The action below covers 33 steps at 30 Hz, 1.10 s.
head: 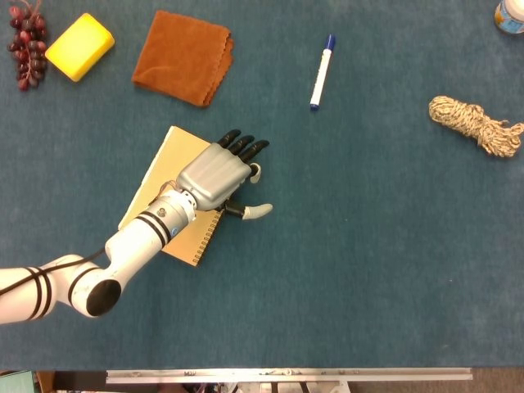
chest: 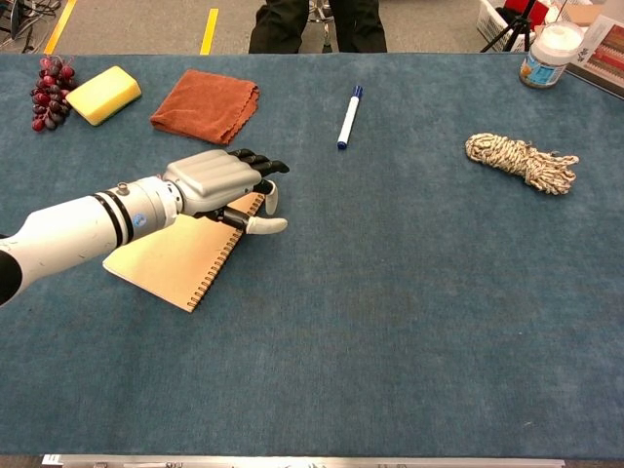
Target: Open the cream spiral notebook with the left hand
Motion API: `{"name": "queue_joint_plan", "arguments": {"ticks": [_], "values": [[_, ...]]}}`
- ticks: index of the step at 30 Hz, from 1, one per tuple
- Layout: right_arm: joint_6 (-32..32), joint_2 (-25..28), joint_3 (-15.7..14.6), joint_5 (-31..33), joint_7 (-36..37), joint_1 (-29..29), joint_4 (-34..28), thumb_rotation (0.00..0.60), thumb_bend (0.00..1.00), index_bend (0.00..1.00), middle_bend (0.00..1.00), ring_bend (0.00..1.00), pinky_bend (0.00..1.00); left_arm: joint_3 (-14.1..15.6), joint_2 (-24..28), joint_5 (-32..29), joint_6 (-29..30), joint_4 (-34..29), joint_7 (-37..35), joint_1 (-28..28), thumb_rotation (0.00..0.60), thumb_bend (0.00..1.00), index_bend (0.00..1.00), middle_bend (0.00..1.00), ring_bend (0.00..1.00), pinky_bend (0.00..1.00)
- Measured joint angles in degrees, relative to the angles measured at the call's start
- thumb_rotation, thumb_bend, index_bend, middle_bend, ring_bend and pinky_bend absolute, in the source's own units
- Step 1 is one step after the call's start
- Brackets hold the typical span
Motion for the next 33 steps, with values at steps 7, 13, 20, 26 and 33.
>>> {"name": "queue_joint_plan", "arguments": {"ticks": [7, 13, 20, 26, 33], "values": [[0.15, -0.03, 0.04, 0.19, 0.23, -0.24, 0.23, 0.600, 0.38, 0.54, 0.45, 0.40, 0.47, 0.67, -1.37, -1.67, -0.14, 2.39, 0.66, -0.50, 0.000, 0.17, 0.32, 0.00, 0.00, 0.00], [0.24, -0.07, 0.11, 0.20, 0.40, -0.31, 0.34, 0.600, 0.38, 0.54, 0.45, 0.40, 0.47, 1.26, -1.77, -2.28, 0.17, 3.71, 1.39, -0.65, 0.000, 0.17, 0.33, 0.00, 0.00, 0.00], [0.34, -0.18, 0.10, 0.23, 0.47, -0.46, 0.49, 0.600, 0.38, 0.54, 0.45, 0.40, 0.47, 1.91, -1.30, -3.13, 1.23, 5.24, 2.44, -0.34, 0.000, 0.17, 0.33, 0.00, 0.00, 0.00], [0.34, -0.29, 0.16, 0.15, 0.48, -0.43, 0.50, 0.600, 0.38, 0.54, 0.45, 0.40, 0.47, 1.94, -0.05, -4.66, 1.99, 6.15, 2.85, 0.17, 0.000, 0.17, 0.33, 0.00, 0.00, 0.00], [0.39, -0.28, 0.19, -0.06, 0.07, -0.36, 0.11, 0.600, 0.38, 0.54, 0.45, 0.40, 0.47, 2.24, 1.43, -7.67, 2.19, 8.25, 3.33, 1.07, 0.000, 0.17, 0.33, 0.00, 0.00, 0.00]]}}
